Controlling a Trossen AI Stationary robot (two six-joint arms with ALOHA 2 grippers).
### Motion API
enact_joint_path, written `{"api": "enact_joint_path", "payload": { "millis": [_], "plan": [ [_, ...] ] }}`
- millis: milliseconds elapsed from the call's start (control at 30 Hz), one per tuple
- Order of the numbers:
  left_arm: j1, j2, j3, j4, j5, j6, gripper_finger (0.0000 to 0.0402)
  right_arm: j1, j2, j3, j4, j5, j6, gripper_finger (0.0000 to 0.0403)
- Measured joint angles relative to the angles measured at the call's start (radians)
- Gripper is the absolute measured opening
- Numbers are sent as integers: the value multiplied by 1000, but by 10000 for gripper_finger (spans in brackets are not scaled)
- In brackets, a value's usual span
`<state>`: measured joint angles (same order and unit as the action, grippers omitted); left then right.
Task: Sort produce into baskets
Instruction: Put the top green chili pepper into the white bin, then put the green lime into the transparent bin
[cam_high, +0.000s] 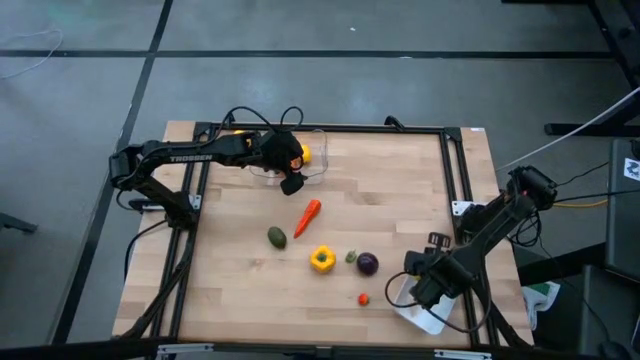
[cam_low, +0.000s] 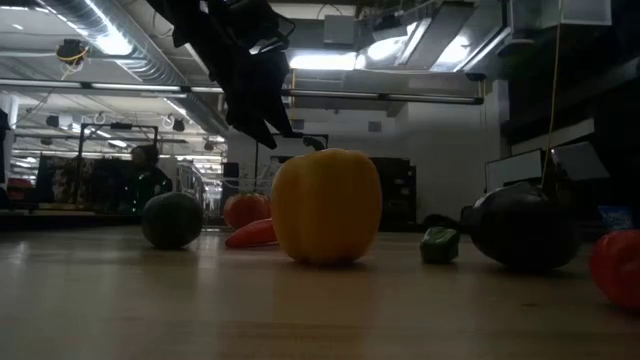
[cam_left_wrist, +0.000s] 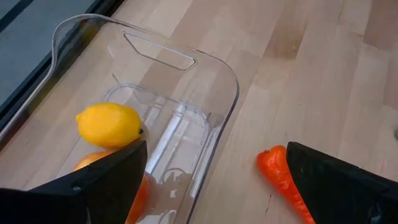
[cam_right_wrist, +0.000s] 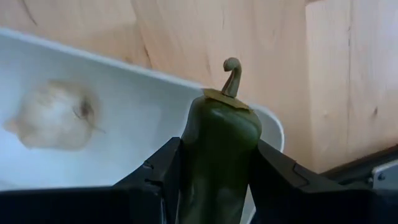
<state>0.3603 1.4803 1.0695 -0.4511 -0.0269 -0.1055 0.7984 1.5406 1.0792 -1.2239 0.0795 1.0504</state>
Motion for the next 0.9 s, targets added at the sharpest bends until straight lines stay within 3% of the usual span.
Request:
{"api": "enact_joint_path", "payload": {
  "millis": [367, 700, 900],
  "plan": [
    [0, 0, 0, 0, 0, 0, 382, 0, 0, -23, 0, -52, -7, 154],
    [0, 0, 0, 0, 0, 0, 382, 0, 0, -23, -1, -54, -8, 271],
    [0, 0, 0, 0, 0, 0, 382, 0, 0, -23, -1, -54, -8, 311]
  ]
}}
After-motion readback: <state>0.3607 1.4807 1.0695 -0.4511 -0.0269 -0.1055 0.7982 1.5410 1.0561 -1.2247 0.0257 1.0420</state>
